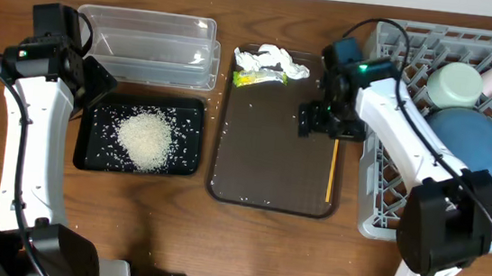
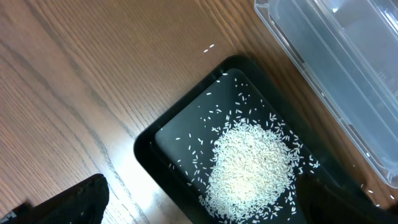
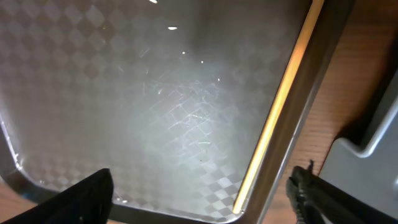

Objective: Sort waste into correct bins and load items into the dishwasher rack
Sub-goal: 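Move the right gripper back left over the rack toward the brown tray, then lower the right gripper and grasp the wooden stick on the brown tray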

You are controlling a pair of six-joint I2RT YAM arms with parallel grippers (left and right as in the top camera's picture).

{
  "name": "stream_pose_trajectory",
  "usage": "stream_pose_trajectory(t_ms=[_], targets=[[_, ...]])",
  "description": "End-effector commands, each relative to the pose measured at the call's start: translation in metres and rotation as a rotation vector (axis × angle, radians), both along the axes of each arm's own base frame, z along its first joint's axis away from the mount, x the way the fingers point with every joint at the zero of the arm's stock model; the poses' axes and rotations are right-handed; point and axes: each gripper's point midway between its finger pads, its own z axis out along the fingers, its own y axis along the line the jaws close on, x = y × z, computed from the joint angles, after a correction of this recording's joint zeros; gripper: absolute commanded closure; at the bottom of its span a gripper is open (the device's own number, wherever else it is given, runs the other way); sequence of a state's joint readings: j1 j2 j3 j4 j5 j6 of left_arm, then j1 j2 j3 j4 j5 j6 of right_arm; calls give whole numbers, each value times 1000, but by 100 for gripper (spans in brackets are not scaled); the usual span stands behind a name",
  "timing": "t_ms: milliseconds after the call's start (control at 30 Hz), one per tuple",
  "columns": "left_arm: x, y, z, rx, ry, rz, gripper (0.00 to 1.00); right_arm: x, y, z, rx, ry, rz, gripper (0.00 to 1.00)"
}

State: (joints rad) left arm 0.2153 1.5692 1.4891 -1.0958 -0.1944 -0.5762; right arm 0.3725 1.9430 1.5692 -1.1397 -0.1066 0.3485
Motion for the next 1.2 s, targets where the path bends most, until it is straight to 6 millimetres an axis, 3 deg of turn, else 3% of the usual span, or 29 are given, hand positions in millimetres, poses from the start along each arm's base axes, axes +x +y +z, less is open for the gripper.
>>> stream_pose_trajectory(t_ms=[0,200,433,633,933,1167], targets=[[2,4,6,17,-12,13,3,0,1,-19,-64,28,-27,14],[2,4,6,17,-12,13,3,2,-11,-41,-166,42,-61,15],[2,4,6,17,-12,13,2,7,-21,-42,-162,48,-85,14],[2,4,6,17,-11,13,3,7,-6,-49,-59,51,-21,14],[2,4,6,17,-12,13,3,6,-25,-66,-152,29,-69,14],[2,4,6,17,-12,13,2,1,-25,-73,-151,38,-72,14]])
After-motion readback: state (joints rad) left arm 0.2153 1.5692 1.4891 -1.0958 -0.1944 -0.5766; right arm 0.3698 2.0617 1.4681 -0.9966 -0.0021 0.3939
